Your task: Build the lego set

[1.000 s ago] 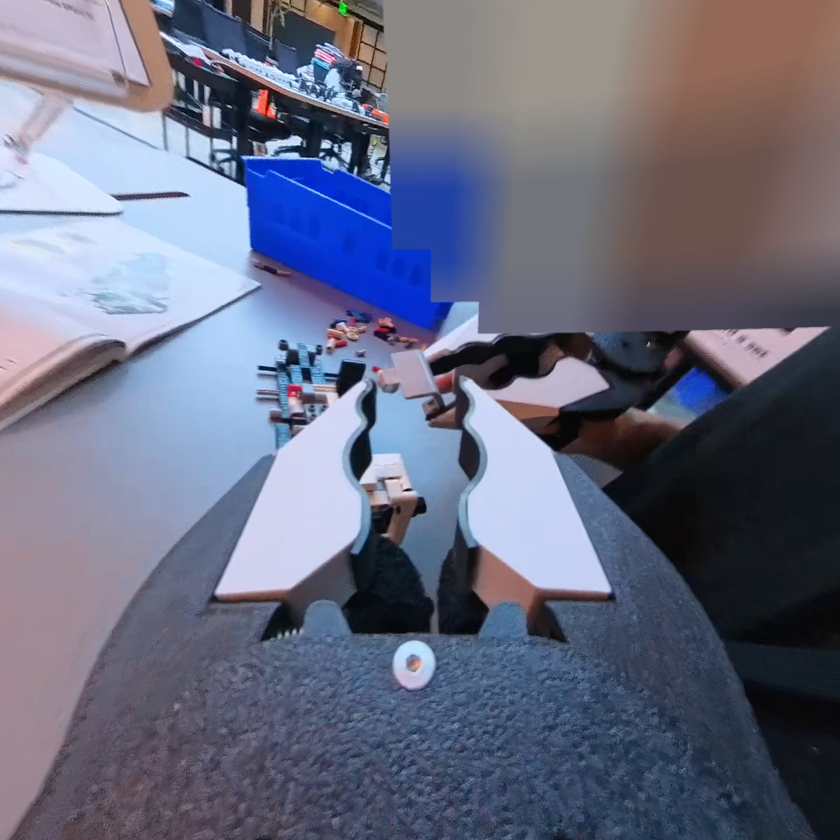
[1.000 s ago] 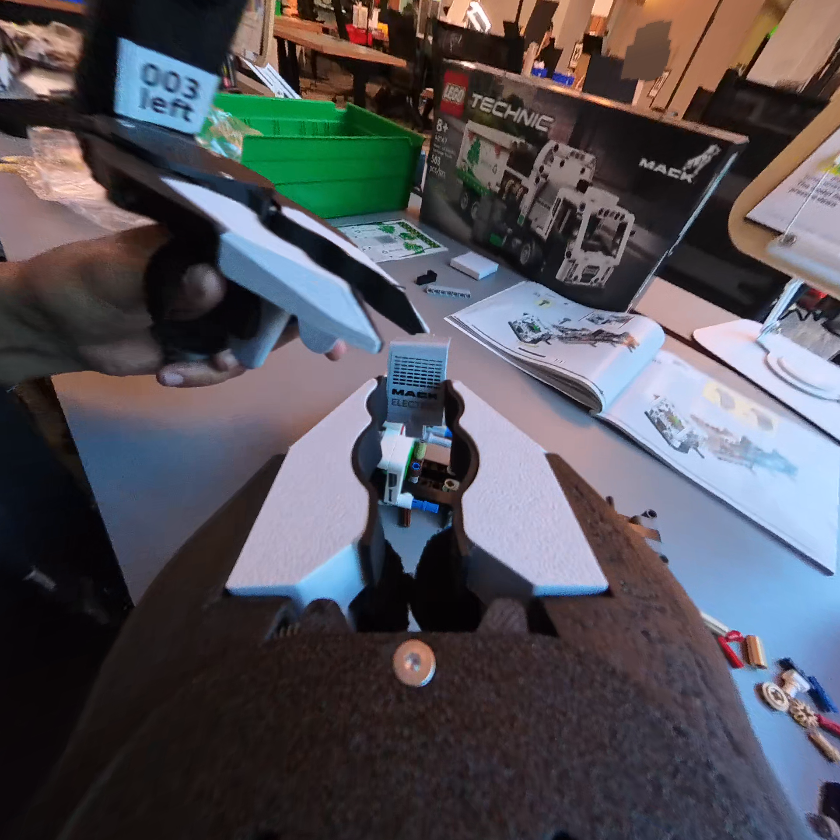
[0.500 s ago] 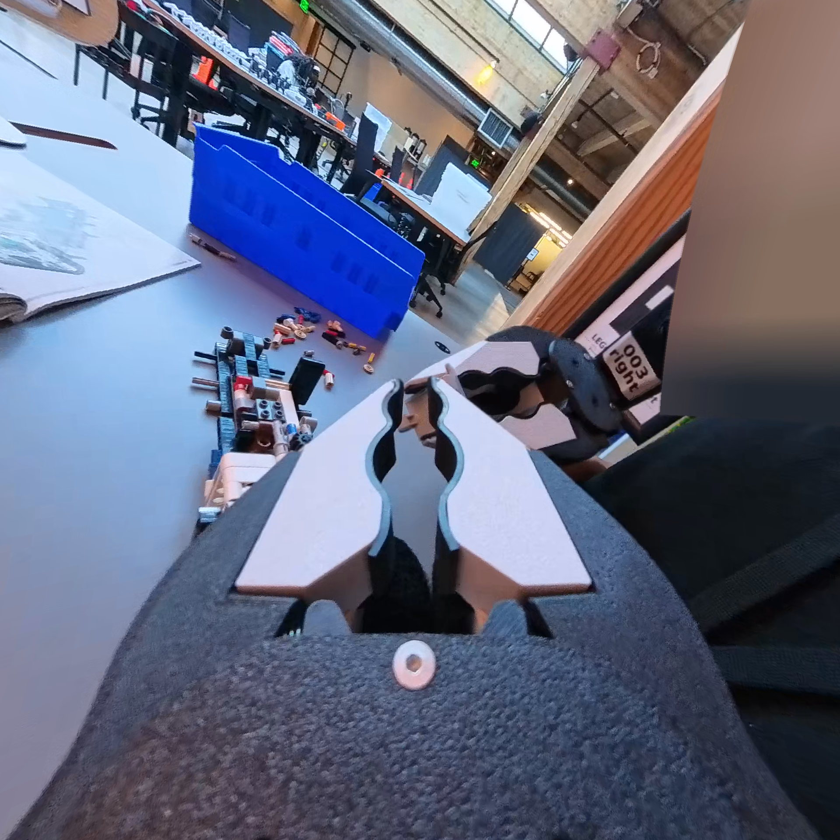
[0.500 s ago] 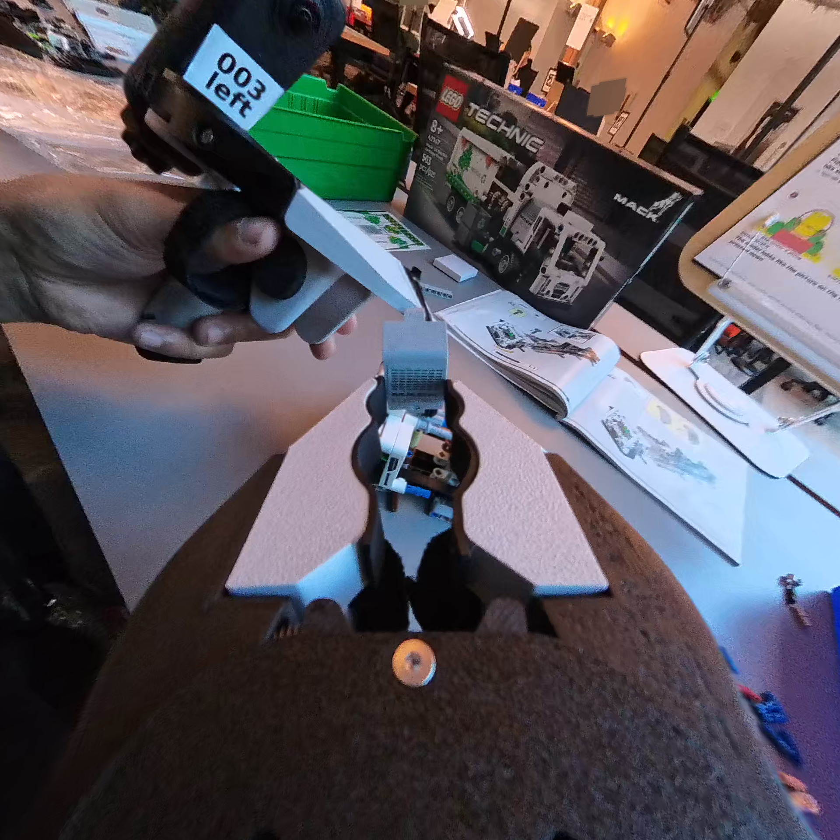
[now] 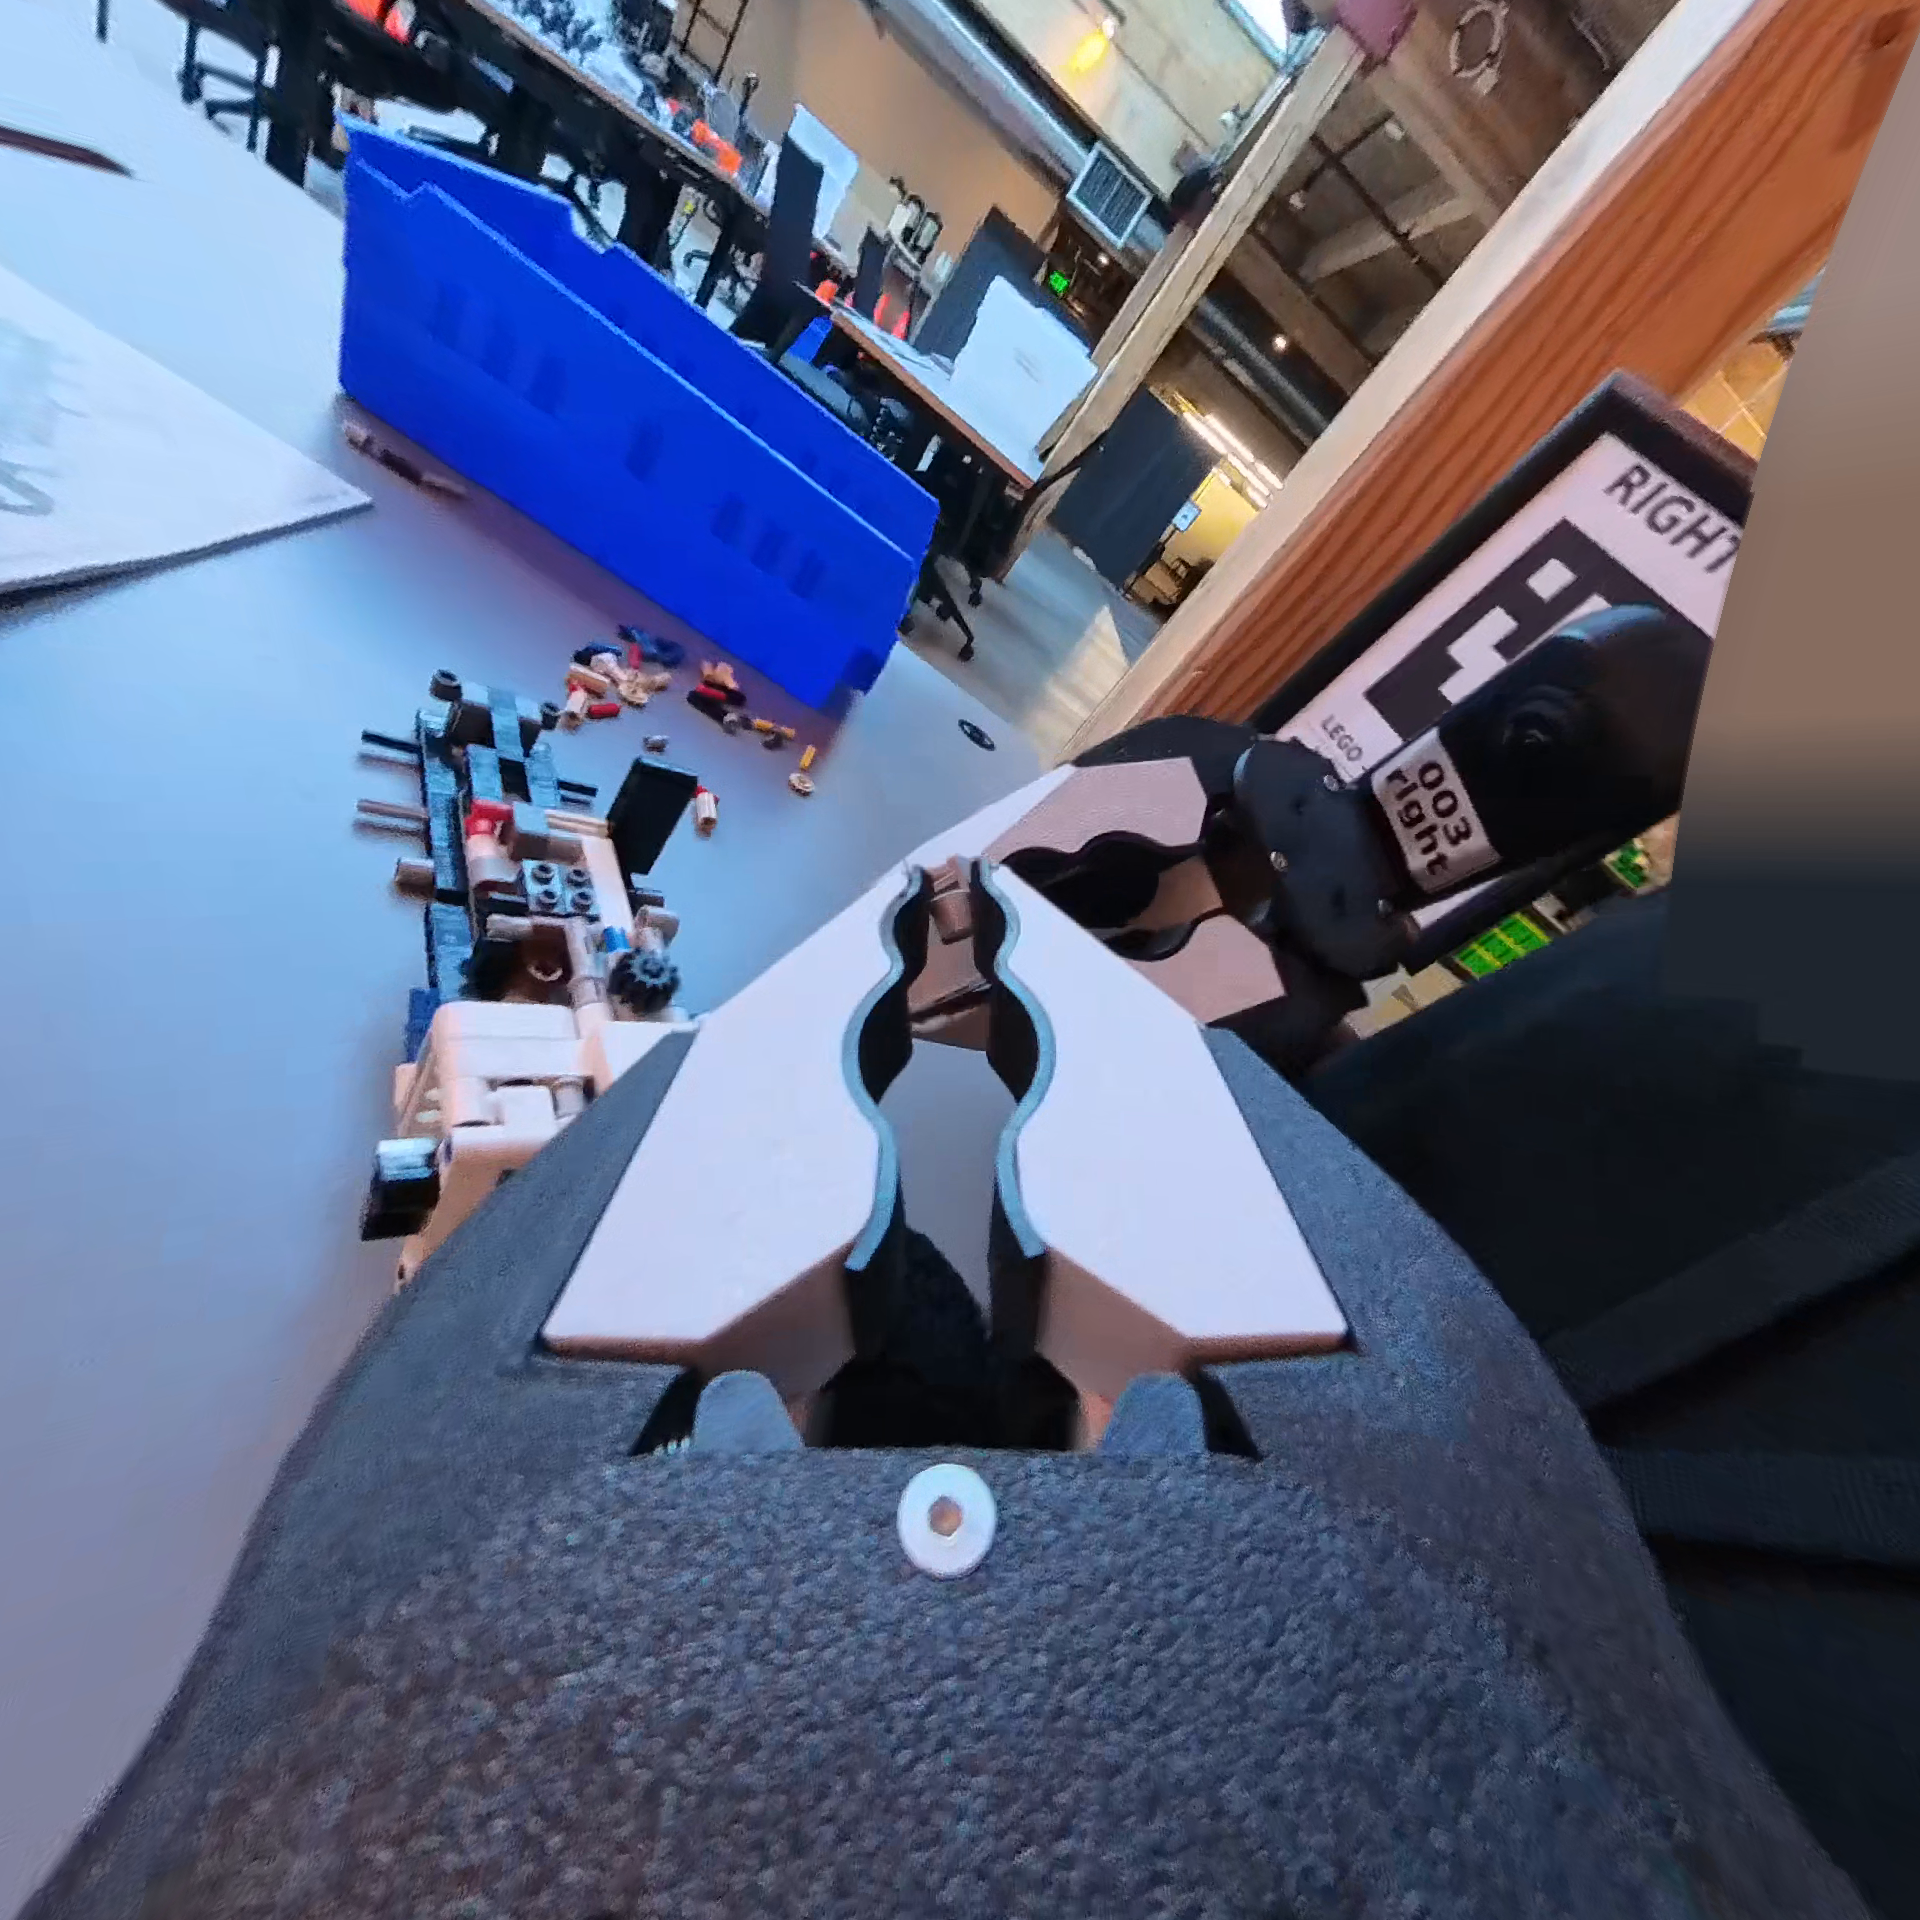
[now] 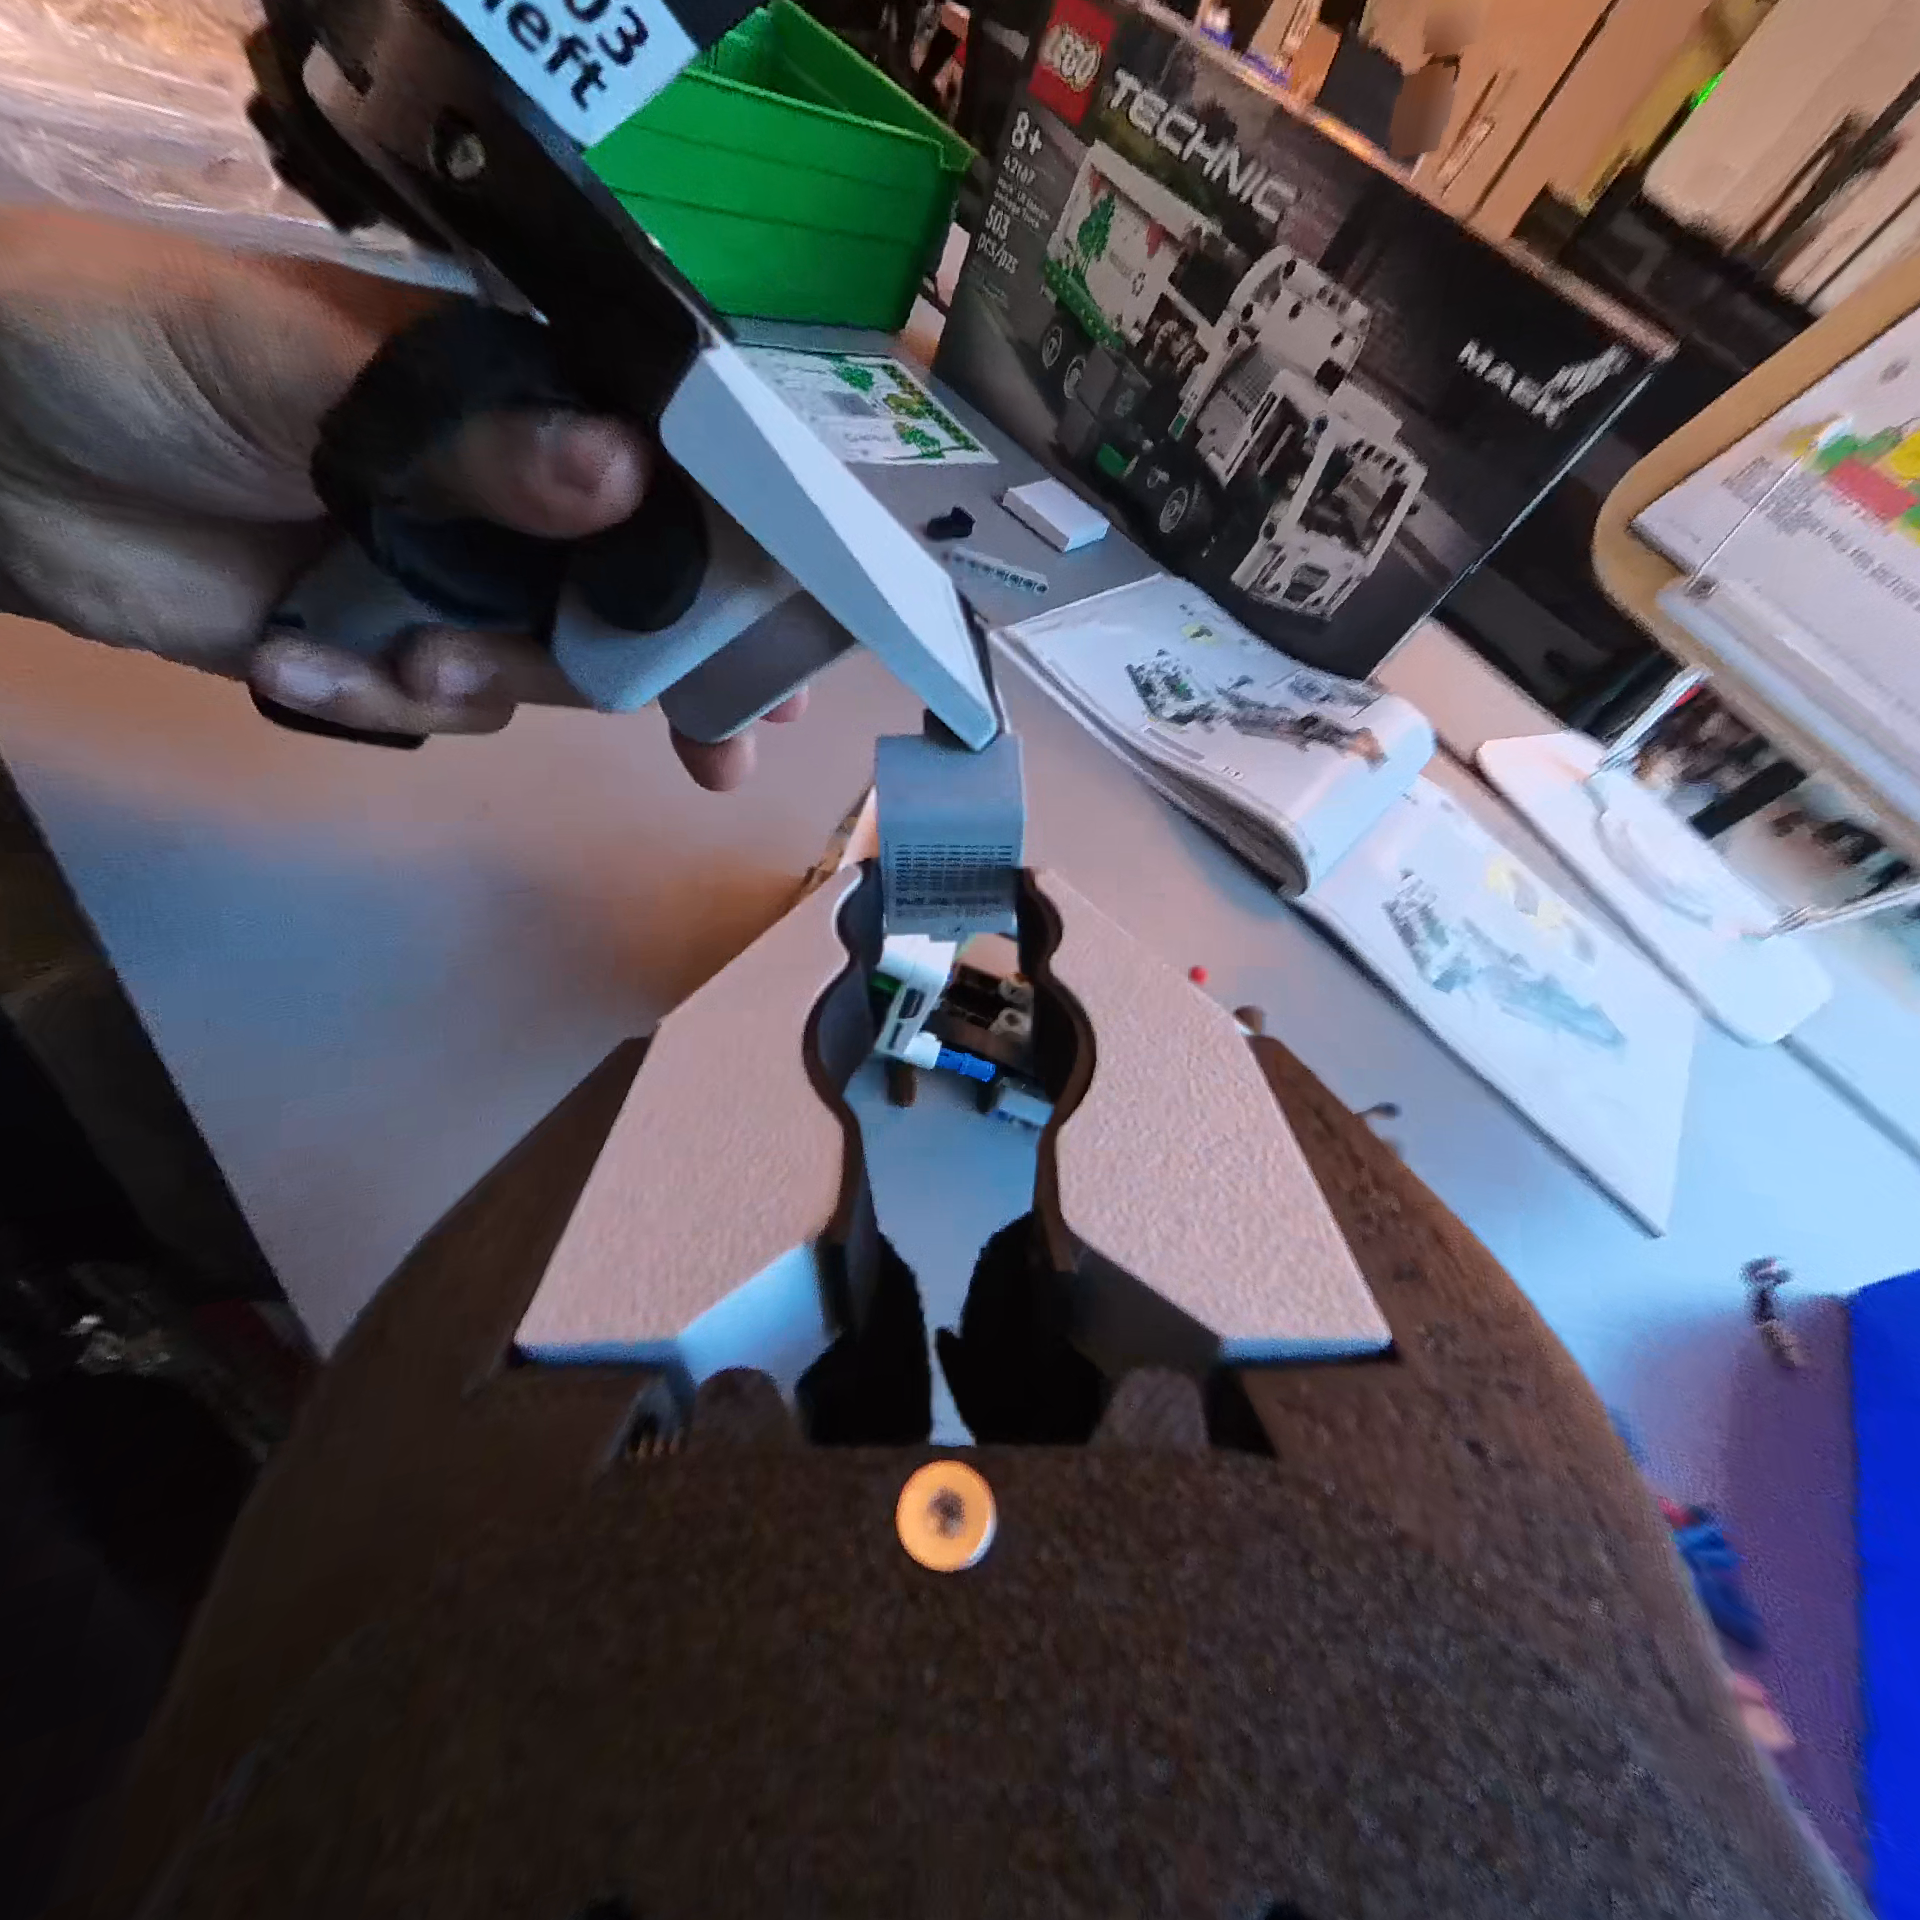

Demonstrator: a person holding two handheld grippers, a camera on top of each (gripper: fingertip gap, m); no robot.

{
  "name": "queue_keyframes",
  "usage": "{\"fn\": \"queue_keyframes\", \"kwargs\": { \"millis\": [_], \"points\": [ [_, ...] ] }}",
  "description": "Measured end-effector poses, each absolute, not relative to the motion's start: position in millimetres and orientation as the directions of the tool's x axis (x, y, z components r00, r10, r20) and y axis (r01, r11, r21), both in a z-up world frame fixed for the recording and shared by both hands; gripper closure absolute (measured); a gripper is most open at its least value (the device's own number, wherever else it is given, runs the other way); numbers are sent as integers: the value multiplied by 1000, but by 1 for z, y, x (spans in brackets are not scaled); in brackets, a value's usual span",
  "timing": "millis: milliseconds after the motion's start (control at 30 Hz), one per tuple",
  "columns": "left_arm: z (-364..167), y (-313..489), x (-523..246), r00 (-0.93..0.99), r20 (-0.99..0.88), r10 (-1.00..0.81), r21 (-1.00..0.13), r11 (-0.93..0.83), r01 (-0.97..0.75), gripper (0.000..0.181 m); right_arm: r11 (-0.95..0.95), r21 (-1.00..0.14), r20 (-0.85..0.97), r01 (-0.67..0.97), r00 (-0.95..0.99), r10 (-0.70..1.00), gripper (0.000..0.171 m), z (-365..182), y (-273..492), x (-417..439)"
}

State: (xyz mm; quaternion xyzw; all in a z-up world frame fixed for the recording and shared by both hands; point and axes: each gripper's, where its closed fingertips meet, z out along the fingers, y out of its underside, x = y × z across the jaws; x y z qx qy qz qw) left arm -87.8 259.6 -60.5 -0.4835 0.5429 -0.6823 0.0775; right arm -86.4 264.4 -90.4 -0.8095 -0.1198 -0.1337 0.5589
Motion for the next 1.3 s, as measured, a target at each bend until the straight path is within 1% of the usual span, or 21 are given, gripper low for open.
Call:
{"fn": "queue_keyframes", "kwargs": {
  "millis": [33, 100, 133, 200, 267, 333, 367, 467, 533, 600, 667, 700, 733, 767, 800, 867, 933, 1000, 1133, 1200, 1300],
  "points": [
    [-62, 261, -86, -506, 589, -631, -806, -412, -425, 176, -361, -886, 297, 290, 954, 39, 146, -92, 264, -85],
    [-67, 260, -85, -496, 609, -619, -790, -416, -450, 176, -362, -912, 186, 195, 981, 61, 131, -88, 264, -89],
    [-69, 259, -86, -495, 622, -606, -779, -417, -469, 176, -339, -923, 166, 183, 983, 77, 130, -81, 263, -92],
    [-68, 257, -87, -503, 648, -572, -759, -433, -486, 176, -333, -918, 194, 214, 977, 92, 132, -72, 262, -95],
    [-66, 253, -88, -512, 661, -549, -749, -430, -505, 176, -368, -887, 252, 278, 960, 120, 144, -74, 262, -98],
    [-65, 251, -88, -517, 669, -534, -741, -430, -516, 176, -407, -847, 323, 342, 939, 118, 143, -81, 261, -96],
    [-65, 250, -87, -513, 678, -526, -733, -432, -526, 176, -411, -839, 343, 357, 933, 109, 146, -82, 261, -94],
    [-65, 250, -85, -509, 687, -518, -725, -443, -528, 176, -421, -840, 337, 343, 937, 91, 146, -82, 260, -91],
    [-62, 253, -84, -520, 660, -543, -751, -443, -490, 176, -429, -844, 318, 321, 945, 81, 147, -81, 260, -89],
    [-55, 272, -83, -512, 579, -634, -815, -436, -382, 160, -481, -830, 303, 282, 952, 34, 147, -86, 258, -74],
    [-55, 289, -87, -503, 475, -722, -879, -362, -311, 148, -556, -814, 215, 166, 976, -23, 147, -99, 255, -56],
    [-62, 297, -89, -486, 402, -776, -912, -292, -288, 141, -606, -790, 151, 94, 988, -43, 147, -111, 255, -51],
    [-72, 303, -90, -466, 314, -827, -940, -203, -273, 130, -637, -770, 95, 43, 994, -48, 147, -119, 257, -49],
    [-85, 305, -92, -459, 220, -861, -957, -98, -273, 122, -643, -765, 41, 1, 998, -48, 147, -123, 260, -50],
    [-100, 304, -94, -463, 132, -877, -958, 8, -288, 116, -643, -765, 0, -33, 999, -51, 147, -124, 265, -50],
    [-125, 301, -95, -470, 15, -883, -926, 165, -339, 101, -698, -713, -48, -71, 997, -53, 147, -132, 268, -50],
    [-136, 298, -92, -462, -56, -885, -906, 239, -349, 91, -730, -679, -30, -77, 997, -77, 147, -137, 269, -43],
    [-137, 292, -90, -471, -68, -880, -904, 254, -343, 84, -749, -657, -23, -83, 996, -90, 147, -137, 272, -42],
    [-144, 289, -83, -466, -132, -875, -883, 317, -345, 88, -820, -570, 3, -56, 998, -70, 147, -144, 274, -45],
    [-147, 289, -78, -452, -161, -877, -874, 340, -347, 92, -803, -591, -16, -70, 997, -75, 147, -140, 278, -45],
    [-147, 288, -75, -430, -153, -890, -880, 321, -351, 92, -795, -597, -50, -106, 994, -95, 147, -138, 277, -42]
  ]
}}
